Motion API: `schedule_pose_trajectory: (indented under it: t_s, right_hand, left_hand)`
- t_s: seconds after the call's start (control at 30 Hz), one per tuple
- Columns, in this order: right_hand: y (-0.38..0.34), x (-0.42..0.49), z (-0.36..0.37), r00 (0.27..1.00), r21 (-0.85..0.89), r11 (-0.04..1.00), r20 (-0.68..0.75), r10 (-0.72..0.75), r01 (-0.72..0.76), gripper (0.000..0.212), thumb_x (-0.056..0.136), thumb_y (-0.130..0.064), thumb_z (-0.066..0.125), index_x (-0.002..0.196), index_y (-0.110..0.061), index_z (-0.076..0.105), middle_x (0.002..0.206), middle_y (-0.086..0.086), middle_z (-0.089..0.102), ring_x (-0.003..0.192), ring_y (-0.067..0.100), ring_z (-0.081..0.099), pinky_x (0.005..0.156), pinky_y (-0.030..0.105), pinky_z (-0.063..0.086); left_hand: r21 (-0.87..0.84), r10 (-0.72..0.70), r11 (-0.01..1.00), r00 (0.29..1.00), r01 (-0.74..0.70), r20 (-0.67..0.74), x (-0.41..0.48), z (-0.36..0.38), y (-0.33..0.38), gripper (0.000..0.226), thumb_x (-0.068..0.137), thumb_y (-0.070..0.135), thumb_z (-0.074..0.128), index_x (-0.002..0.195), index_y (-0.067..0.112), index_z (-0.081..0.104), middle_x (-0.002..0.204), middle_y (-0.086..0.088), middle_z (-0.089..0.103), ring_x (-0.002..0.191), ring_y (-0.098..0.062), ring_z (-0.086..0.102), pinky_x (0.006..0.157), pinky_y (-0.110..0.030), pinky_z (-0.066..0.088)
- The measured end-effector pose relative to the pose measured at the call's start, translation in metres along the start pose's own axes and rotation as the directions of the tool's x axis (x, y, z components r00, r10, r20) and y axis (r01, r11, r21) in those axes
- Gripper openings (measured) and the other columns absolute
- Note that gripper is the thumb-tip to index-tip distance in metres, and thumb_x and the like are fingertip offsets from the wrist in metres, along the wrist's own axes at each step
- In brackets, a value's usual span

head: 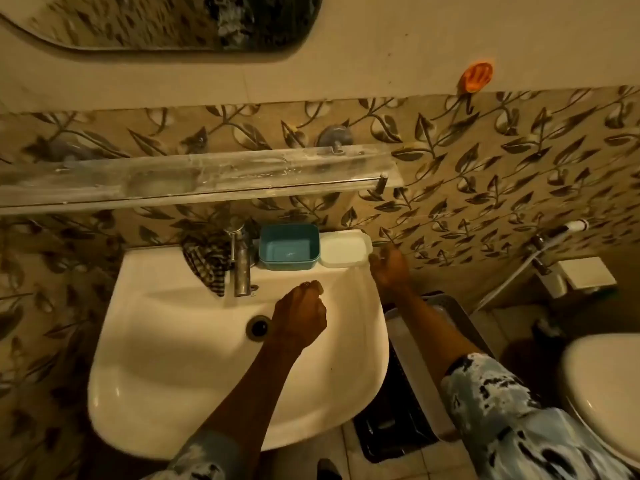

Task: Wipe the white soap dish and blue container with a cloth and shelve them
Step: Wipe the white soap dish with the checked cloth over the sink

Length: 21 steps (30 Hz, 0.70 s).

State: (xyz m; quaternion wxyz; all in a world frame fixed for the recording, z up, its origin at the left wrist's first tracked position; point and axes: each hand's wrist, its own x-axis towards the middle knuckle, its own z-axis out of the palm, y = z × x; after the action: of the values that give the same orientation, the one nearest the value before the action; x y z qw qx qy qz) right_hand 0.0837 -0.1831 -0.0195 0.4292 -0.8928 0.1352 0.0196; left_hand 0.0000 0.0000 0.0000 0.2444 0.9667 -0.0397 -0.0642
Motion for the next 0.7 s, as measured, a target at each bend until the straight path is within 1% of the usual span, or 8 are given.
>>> schedule_pose_trajectory:
  t_s: [0.07, 0.2, 0.27, 0.37, 0.43, 0.5, 0.6, 0.7]
  right_hand:
    - [0.002, 0.019, 0.002, 0.997, -0.028, 0.997, 0.023, 0.075, -0.075, 0.047, 0.095, -0.028, 0.054, 0.126, 0.007, 0.051, 0.122, 0.026, 0.058, 0.114, 0.041, 0.055, 0.088, 0.043, 0.046]
    - [0.006, 0.05, 0.013, 0.98, 0.011, 0.985, 0.098, 0.171, -0.173, 0.05, 0.092, -0.034, 0.059, 0.117, 0.009, 0.057, 0.118, 0.026, 0.062, 0.107, 0.04, 0.06, 0.081, 0.038, 0.049]
    - [0.005, 0.058, 0.018, 0.983, -0.014, 0.988, 0.106, 0.152, -0.151, 0.047, 0.093, -0.034, 0.057, 0.116, 0.007, 0.058, 0.116, 0.024, 0.062, 0.106, 0.038, 0.061, 0.084, 0.039, 0.05]
    - [0.012, 0.066, 0.02, 0.986, -0.068, 0.992, 0.124, 0.111, -0.104, 0.041, 0.096, -0.029, 0.053, 0.106, 0.009, 0.064, 0.106, 0.025, 0.066, 0.099, 0.037, 0.064, 0.078, 0.034, 0.047]
    - [0.015, 0.069, 0.02, 0.987, -0.069, 0.993, 0.121, 0.104, -0.096, 0.038, 0.096, -0.026, 0.053, 0.103, 0.01, 0.064, 0.101, 0.026, 0.068, 0.094, 0.037, 0.066, 0.079, 0.038, 0.05]
    - [0.016, 0.068, 0.018, 0.989, -0.032, 0.996, 0.121, 0.084, -0.08, 0.037, 0.097, -0.023, 0.052, 0.099, 0.011, 0.066, 0.093, 0.025, 0.068, 0.083, 0.033, 0.065, 0.077, 0.039, 0.051]
    - [0.015, 0.062, 0.02, 0.983, 0.065, 0.988, 0.129, 0.132, -0.141, 0.034, 0.098, -0.022, 0.05, 0.09, 0.007, 0.065, 0.08, 0.02, 0.063, 0.059, 0.025, 0.057, 0.065, 0.035, 0.052]
    - [0.019, 0.057, 0.021, 0.975, 0.188, 0.963, 0.142, 0.168, -0.194, 0.03, 0.096, -0.021, 0.053, 0.085, 0.004, 0.064, 0.084, 0.023, 0.065, 0.064, 0.025, 0.06, 0.078, 0.046, 0.056]
  left_hand:
    - [-0.04, -0.029, 0.999, 1.0, 0.029, 0.0, 0.005, 0.007, 0.0, 0.025, 0.093, 0.019, 0.047, 0.117, 0.016, 0.056, 0.118, -0.002, 0.063, 0.106, -0.019, 0.06, 0.092, -0.031, 0.049]
    - [-0.032, -0.07, 0.997, 0.998, 0.07, 0.001, 0.003, 0.023, -0.018, 0.022, 0.092, 0.021, 0.048, 0.107, 0.018, 0.063, 0.109, 0.003, 0.068, 0.099, -0.015, 0.063, 0.081, -0.023, 0.047]
    - [-0.021, -0.076, 0.997, 0.997, 0.076, -0.014, -0.001, 0.024, -0.031, 0.021, 0.091, 0.021, 0.048, 0.102, 0.018, 0.066, 0.102, 0.004, 0.07, 0.093, -0.015, 0.065, 0.075, -0.019, 0.042]
    - [-0.049, -0.087, 0.995, 0.995, 0.089, 0.054, -0.006, 0.025, -0.049, 0.019, 0.088, 0.016, 0.05, 0.094, 0.016, 0.068, 0.096, 0.001, 0.071, 0.089, -0.017, 0.065, 0.079, -0.027, 0.05]
    - [-0.052, -0.094, 0.994, 0.991, 0.099, 0.093, -0.006, 0.023, -0.056, 0.019, 0.088, 0.014, 0.05, 0.094, 0.014, 0.068, 0.096, -0.001, 0.071, 0.089, -0.017, 0.065, 0.081, -0.03, 0.051]
    - [-0.064, -0.095, 0.993, 0.992, 0.101, 0.083, -0.006, 0.022, -0.057, 0.02, 0.088, 0.013, 0.05, 0.094, 0.013, 0.068, 0.096, -0.001, 0.071, 0.088, -0.018, 0.064, 0.079, -0.03, 0.051]
    - [-0.095, -0.098, 0.99, 0.994, 0.102, 0.051, -0.006, 0.02, -0.055, 0.02, 0.088, 0.012, 0.05, 0.094, 0.013, 0.068, 0.093, -0.001, 0.071, 0.086, -0.018, 0.064, 0.078, -0.031, 0.052]
    - [-0.106, -0.075, 0.991, 0.996, 0.08, 0.053, -0.006, 0.021, -0.054, 0.019, 0.087, 0.012, 0.05, 0.092, 0.014, 0.068, 0.091, -0.001, 0.071, 0.086, -0.019, 0.065, 0.079, -0.034, 0.053]
